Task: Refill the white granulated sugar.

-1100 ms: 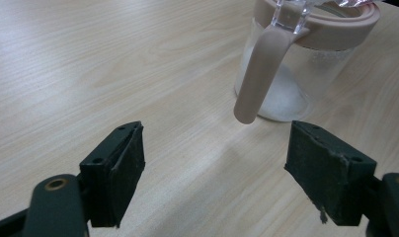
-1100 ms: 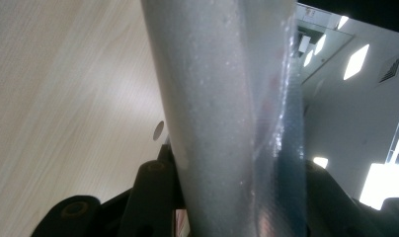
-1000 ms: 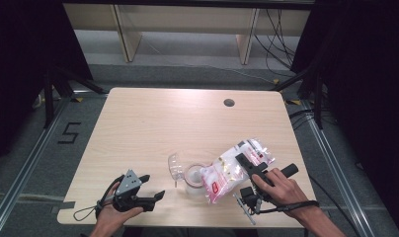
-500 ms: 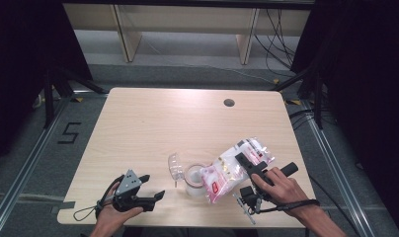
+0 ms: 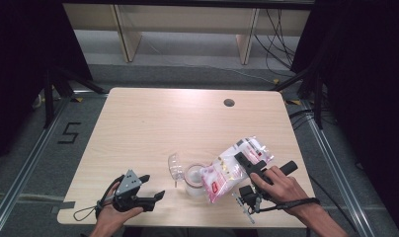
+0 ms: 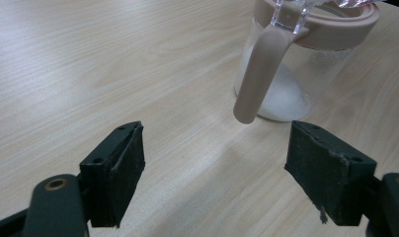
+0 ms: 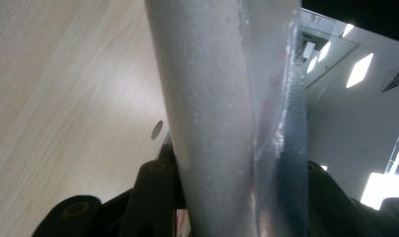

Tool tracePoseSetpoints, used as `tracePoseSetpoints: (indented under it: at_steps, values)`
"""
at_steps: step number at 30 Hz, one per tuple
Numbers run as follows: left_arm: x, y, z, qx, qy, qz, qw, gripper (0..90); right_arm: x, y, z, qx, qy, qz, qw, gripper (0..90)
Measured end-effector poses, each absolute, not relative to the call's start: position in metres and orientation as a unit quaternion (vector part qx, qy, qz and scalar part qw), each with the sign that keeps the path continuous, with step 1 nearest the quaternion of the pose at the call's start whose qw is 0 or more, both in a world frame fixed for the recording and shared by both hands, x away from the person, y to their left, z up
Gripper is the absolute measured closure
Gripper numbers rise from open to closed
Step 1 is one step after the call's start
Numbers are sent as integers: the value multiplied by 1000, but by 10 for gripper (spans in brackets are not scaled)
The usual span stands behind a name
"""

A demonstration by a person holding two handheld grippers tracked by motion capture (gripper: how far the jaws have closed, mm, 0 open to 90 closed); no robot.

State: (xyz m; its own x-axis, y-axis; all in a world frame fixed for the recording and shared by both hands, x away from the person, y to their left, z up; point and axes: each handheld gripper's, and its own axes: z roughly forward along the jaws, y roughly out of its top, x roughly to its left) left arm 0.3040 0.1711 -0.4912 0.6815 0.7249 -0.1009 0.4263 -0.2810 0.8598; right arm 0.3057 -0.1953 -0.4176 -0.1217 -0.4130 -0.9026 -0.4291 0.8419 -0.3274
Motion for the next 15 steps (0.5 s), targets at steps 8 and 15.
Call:
tracePoseSetpoints:
  at_steps: [8,15]
  values:
    - [304,172,-491,786,363,158,474,222,306,-195,-417,-282,750,6,599,693]
    - [304,172,-491,786,363,158,474,222,306,-195,-417,-281,750,7,599,698]
